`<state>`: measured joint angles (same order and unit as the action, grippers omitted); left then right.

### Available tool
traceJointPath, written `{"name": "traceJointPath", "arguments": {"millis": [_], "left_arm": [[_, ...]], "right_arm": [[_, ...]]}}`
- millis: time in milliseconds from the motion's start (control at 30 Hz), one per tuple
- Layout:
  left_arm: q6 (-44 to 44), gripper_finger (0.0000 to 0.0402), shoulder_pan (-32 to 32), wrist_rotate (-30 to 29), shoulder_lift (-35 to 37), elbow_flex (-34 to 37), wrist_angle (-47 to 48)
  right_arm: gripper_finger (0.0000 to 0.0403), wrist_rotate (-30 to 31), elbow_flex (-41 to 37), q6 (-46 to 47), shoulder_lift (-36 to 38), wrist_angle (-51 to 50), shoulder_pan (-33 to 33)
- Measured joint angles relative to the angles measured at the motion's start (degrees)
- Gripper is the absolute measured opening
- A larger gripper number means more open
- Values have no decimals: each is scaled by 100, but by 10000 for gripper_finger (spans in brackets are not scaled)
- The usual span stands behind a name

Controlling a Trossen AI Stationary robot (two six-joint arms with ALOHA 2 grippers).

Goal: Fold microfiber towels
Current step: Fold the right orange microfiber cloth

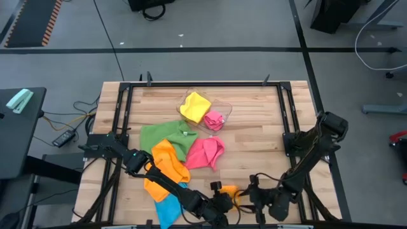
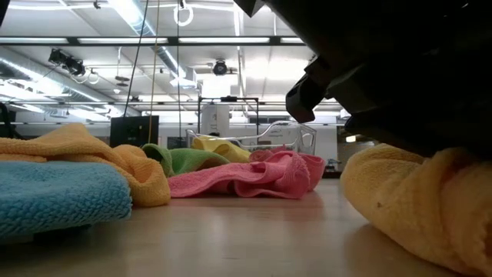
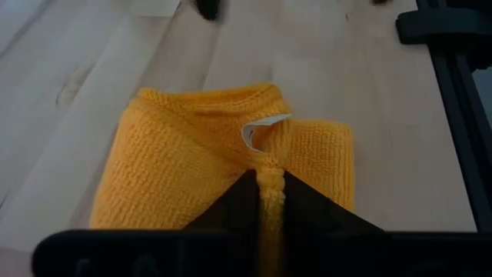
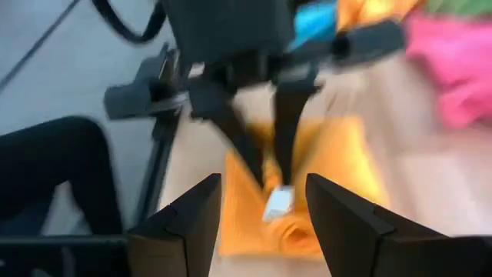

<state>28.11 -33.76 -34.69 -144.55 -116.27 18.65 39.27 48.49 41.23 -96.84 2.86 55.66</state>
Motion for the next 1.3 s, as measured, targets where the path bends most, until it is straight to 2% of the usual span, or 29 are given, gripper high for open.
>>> {"name": "traceJointPath", "arguments": {"millis": [67, 200, 367, 667, 833, 967, 1167, 1300], "left_arm": [[-8, 64, 0, 2, 0, 0, 4], [-21, 71, -15, 2, 0, 0, -1], [-60, 94, -33, 4, 0, 0, 4], [-508, 192, -109, 11, 22, 0, -28], [-518, 224, -158, 27, 160, 1, 5], [-548, 228, -264, 0, 385, 2, 131], [-450, 207, -402, -279, 501, -4, 488], [212, 187, -361, -639, 494, -2, 1267]], "right_arm": [[200, 392, 0, -249, -88, 50, 76], [200, 723, 0, -411, -421, 222, 8], [200, 603, 0, -691, -810, 494, -262], [200, 281, -5, -858, -852, 611, -460], [200, 223, -37, -741, -850, 572, -461], [200, 200, -39, -667, -850, 471, -440], [200, 203, -39, -560, -850, 452, -439], [200, 171, -39, -503, -850, 452, -437]]}}
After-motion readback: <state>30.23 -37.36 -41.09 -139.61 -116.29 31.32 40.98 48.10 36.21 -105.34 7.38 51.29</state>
